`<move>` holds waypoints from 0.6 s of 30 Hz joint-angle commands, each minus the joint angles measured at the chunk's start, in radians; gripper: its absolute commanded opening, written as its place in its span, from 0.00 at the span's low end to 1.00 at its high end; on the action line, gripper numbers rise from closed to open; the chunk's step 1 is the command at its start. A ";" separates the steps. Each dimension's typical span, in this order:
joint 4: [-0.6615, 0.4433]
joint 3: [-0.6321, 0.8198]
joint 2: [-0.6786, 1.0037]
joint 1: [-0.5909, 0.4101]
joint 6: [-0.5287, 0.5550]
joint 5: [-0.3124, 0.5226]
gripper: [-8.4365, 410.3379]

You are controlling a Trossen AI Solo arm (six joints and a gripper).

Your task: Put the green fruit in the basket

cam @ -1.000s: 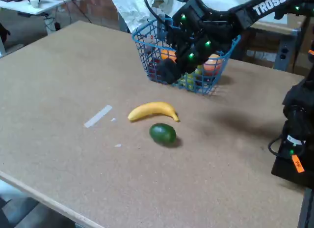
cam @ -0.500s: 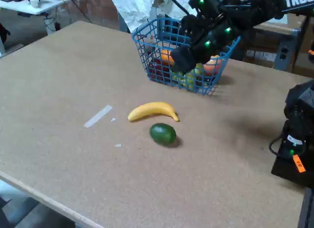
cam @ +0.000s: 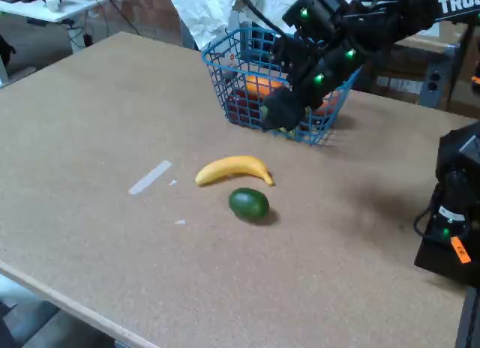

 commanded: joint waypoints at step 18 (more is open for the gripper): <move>-0.059 0.134 0.346 0.007 -0.122 -0.048 0.98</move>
